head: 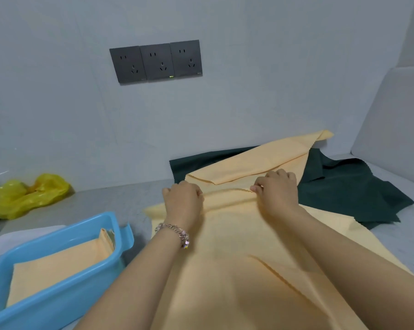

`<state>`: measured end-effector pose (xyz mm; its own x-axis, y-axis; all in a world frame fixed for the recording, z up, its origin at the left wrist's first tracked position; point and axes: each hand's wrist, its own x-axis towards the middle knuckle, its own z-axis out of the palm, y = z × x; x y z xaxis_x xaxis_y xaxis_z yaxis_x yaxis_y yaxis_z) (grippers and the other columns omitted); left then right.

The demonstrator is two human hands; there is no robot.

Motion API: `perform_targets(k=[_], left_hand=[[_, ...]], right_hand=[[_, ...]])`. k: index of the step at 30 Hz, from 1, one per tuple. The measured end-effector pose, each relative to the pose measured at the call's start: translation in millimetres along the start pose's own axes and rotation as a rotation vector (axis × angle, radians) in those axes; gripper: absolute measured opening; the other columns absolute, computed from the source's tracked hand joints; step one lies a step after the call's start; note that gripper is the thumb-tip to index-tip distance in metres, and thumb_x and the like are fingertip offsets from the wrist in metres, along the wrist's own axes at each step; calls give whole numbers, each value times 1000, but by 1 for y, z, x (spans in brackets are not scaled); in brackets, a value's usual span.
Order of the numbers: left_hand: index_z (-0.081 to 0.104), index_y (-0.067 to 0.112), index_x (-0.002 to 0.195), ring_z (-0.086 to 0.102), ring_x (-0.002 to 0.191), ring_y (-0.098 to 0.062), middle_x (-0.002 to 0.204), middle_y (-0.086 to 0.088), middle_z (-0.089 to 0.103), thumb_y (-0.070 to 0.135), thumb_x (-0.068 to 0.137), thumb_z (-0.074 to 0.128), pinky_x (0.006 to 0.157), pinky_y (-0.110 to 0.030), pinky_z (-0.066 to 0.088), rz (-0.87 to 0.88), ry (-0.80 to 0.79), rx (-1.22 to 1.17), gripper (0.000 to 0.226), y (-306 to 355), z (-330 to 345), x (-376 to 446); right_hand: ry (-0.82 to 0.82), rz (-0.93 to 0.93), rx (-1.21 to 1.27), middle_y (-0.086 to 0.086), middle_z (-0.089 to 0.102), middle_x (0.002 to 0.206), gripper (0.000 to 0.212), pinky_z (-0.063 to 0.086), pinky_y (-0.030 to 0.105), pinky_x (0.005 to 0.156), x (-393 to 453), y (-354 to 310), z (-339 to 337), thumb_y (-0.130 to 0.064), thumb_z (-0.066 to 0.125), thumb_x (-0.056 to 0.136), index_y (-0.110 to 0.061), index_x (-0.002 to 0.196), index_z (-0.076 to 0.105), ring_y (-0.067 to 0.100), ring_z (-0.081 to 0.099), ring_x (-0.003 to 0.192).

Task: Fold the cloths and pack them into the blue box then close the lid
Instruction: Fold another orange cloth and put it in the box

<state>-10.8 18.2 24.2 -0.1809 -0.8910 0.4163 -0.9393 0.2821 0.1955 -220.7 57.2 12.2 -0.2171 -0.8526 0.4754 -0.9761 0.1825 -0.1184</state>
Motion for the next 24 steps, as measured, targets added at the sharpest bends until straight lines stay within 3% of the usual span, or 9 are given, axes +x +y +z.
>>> perform_targets(k=[3, 7, 9, 12, 15, 18, 21, 23, 24], left_hand=[[62, 26, 115, 40, 114, -22, 121, 0, 50, 22, 91, 51, 90, -32, 19, 67, 138, 38, 27, 5, 17, 9], [53, 20, 121, 39, 115, -22, 122, -1, 47, 22, 91, 49, 90, -31, 23, 162, 98, -152, 30, 19, 39, -4], [49, 19, 127, 38, 121, -22, 130, -1, 46, 27, 95, 43, 98, -34, 24, 159, -72, -231, 34, 25, 52, -13], [38, 20, 140, 23, 139, -17, 148, -1, 34, 34, 99, 34, 114, -39, 15, 103, -257, -383, 44, 25, 59, -24], [24, 27, 148, 3, 146, -16, 158, -4, 15, 45, 99, 27, 117, -47, -3, 81, -368, -432, 53, 33, 66, -33], [10, 34, 150, -8, 146, -25, 159, -7, -1, 58, 95, 20, 114, -51, -11, 38, -448, -390, 61, 47, 73, -37], [8, 30, 150, -9, 145, -31, 159, -10, -6, 63, 93, 14, 113, -56, -10, 31, -440, -170, 66, 55, 85, -40], [10, 29, 150, -7, 145, -33, 159, -12, -5, 64, 92, 13, 113, -57, -8, 46, -402, -75, 68, 62, 93, -42], [9, 30, 150, -6, 145, -33, 159, -12, -4, 64, 91, 13, 113, -57, -7, 49, -388, -64, 68, 62, 95, -43]], right_hand=[[93, -62, -92, 0, 59, 103, 29, 22, 36, 90, 16, -2, 1, -36, 43, 97, -25, 104, 69, 26, 43, 104], [288, -341, 66, 6, 62, 75, 8, 41, 37, 68, 1, -16, 4, -17, 68, 82, -11, 80, 73, 31, 53, 77], [139, -373, 49, 3, 63, 97, 21, 38, 37, 79, -16, -14, 14, -26, 59, 87, -17, 103, 70, 28, 52, 93], [-7, -209, 109, -4, 46, 131, 43, 22, 34, 98, -35, 11, 21, -41, 41, 95, -29, 135, 43, 21, 36, 119], [-52, -102, 147, -9, 41, 138, 47, 15, 32, 100, -52, 48, 23, -49, 35, 94, -34, 139, 35, 16, 30, 125], [-224, -53, 187, -13, 41, 140, 50, 17, 30, 97, -68, 83, 25, -54, 42, 91, -39, 138, 37, 15, 31, 126], [-235, -27, 326, -14, 55, 124, 37, 25, 26, 88, -73, 97, 24, -48, 56, 88, -39, 124, 56, 15, 42, 114], [-160, 22, 376, -11, 65, 95, 17, 31, 29, 76, -67, 102, 21, -42, 58, 88, -35, 97, 71, 17, 53, 94], [-170, 78, 417, -8, 63, 77, 21, 32, 29, 67, -60, 102, 18, -43, 57, 88, -31, 76, 70, 19, 55, 81]])
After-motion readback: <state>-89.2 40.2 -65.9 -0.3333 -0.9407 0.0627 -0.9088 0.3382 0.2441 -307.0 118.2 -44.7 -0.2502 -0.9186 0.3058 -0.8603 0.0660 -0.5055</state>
